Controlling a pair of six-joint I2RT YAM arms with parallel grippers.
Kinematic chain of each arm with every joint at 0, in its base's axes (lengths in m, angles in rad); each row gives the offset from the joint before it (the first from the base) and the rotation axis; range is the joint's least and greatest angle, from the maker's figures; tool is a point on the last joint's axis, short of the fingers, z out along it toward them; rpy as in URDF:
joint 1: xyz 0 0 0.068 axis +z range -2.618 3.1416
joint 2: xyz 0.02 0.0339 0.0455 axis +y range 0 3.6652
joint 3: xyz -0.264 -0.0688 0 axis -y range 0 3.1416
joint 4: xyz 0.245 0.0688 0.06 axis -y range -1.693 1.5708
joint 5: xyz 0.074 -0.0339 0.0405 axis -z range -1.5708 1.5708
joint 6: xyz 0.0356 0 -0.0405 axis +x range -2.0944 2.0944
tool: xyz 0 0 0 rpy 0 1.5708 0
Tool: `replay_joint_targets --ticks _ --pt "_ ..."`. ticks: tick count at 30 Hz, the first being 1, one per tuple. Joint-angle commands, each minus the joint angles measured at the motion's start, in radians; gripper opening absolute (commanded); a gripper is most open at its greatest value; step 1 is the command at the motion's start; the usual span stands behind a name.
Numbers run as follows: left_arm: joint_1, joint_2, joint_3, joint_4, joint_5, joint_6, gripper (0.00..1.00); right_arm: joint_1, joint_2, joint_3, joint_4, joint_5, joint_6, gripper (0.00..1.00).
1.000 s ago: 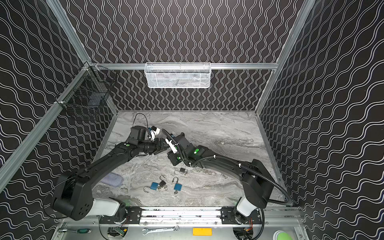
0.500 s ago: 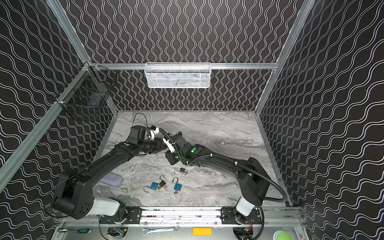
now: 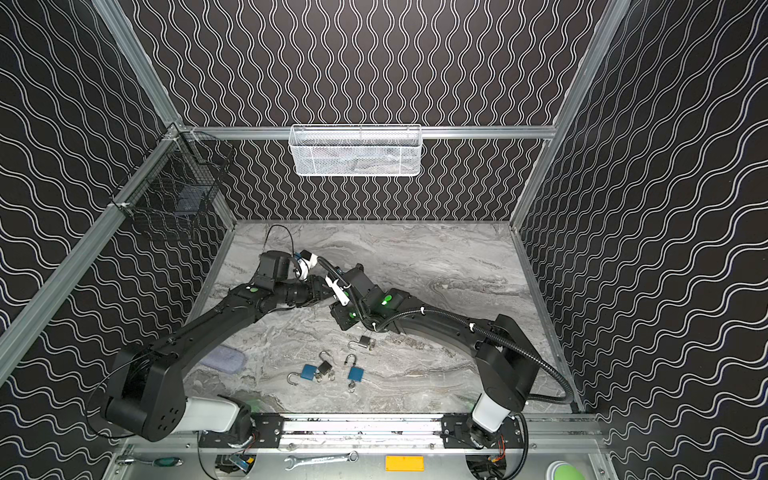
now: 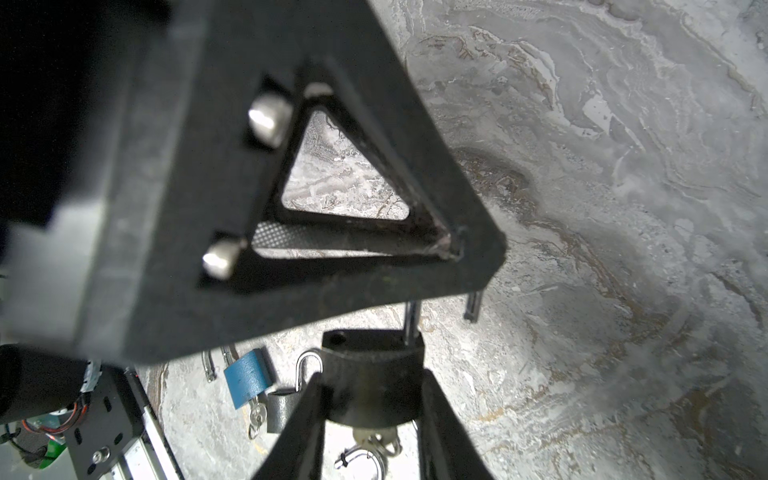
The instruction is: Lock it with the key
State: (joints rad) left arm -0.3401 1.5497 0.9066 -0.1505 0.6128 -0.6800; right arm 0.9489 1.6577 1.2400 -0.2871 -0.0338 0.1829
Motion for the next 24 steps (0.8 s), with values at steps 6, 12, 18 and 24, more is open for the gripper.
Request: replay_joint_targets --ticks 6,12,18,24 --pt "0.003 -0.001 0.007 0.033 -0.002 0.023 0.26 0.008 -0.002 0.013 -0.002 0.008 -0.010 0.13" --pt "0.003 -0.007 -0.001 0.035 -0.002 0.022 0.22 0.010 0.001 0.020 -0.003 0.011 -0.011 0.14" --pt "0.003 -0.004 -0.003 0.040 0.000 0.019 0.17 0.013 0.002 0.022 -0.006 0.012 -0.010 0.14" --pt "0.003 -0.003 -0.003 0.033 0.000 0.025 0.10 0.014 0.005 0.024 -0.003 0.017 -0.007 0.14"
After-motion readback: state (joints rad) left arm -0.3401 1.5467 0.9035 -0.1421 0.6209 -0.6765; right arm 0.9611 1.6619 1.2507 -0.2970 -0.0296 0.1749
